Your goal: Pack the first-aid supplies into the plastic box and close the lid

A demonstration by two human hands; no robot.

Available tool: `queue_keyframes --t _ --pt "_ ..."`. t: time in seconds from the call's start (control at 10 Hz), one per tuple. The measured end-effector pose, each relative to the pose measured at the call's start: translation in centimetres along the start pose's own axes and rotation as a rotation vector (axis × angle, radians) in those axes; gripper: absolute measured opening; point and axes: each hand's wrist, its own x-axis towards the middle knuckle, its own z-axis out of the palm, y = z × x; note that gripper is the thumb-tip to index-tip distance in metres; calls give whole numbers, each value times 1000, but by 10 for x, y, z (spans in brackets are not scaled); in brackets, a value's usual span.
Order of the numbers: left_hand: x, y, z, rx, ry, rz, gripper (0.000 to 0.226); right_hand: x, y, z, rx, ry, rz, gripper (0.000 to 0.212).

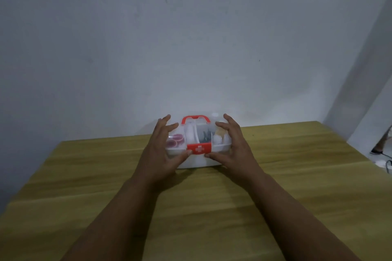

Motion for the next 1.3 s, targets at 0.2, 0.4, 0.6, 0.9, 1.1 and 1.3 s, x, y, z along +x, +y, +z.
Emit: queue_keyframes --t 0.2,0.4,0.6,0.9,1.1,1.3 --pt "33 -25 15 76 124 -32 97 31 24 9 -32 21 -30 88" --pt "41 -40 28 71 239 11 93 42 38 14 -20 32 -88 87" --pt "41 -42 26 83 215 21 91 41 35 14 0 39 -88 86" --pt "37 -5 -2 269 50 -113 99 35 11 7 -3 -18 -3 98" --pt "54 48 -27 804 -192 -124 89 42 -20 -13 -396 -176 106 107" --pt "42 97 -35 541 30 -94 68 40 -60 -43 -368 -205 131 112"
